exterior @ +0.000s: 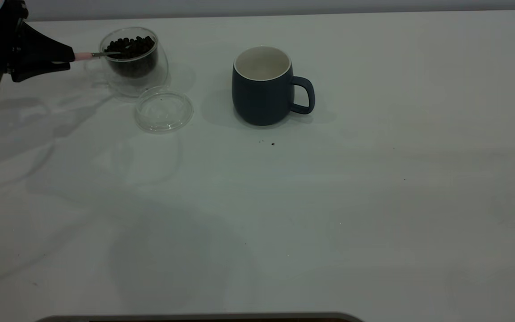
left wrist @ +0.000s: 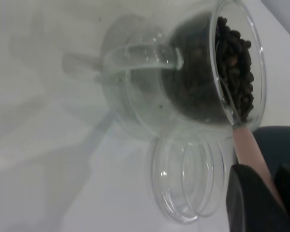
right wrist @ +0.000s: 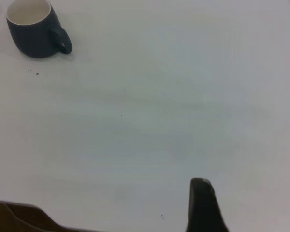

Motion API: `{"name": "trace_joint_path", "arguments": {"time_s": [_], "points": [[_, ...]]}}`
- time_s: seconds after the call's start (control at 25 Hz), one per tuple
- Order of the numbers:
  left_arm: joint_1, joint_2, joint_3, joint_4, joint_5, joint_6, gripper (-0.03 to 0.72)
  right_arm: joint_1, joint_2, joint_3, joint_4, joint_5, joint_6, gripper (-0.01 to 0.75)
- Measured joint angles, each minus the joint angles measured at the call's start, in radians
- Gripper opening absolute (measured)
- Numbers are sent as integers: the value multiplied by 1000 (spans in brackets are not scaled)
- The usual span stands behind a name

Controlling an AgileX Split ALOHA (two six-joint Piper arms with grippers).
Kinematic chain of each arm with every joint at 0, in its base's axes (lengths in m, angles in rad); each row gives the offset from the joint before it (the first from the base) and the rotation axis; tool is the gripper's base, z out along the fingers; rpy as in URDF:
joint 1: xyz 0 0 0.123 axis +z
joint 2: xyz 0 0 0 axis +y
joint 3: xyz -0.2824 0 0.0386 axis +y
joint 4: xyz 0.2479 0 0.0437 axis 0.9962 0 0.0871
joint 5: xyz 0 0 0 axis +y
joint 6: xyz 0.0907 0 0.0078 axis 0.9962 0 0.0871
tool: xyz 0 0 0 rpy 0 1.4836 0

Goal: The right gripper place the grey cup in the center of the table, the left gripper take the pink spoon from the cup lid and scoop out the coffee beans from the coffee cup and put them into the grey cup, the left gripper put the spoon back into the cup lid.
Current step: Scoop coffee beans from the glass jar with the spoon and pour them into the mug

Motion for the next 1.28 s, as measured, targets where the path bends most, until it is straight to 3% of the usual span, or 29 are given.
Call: {"name": "trace_joint_path", "arguments": {"time_s": [0.36, 1.0, 1.28], "points": [[7, 0, 0, 91, 43, -84, 127, 0, 0, 0, 0, 0, 0, 502], [124, 0, 0, 106, 180, -115, 127, 0, 0, 0, 0, 0, 0, 502], [128, 0, 0, 113, 237, -118, 127, 0, 0, 0, 0, 0, 0, 502]]}}
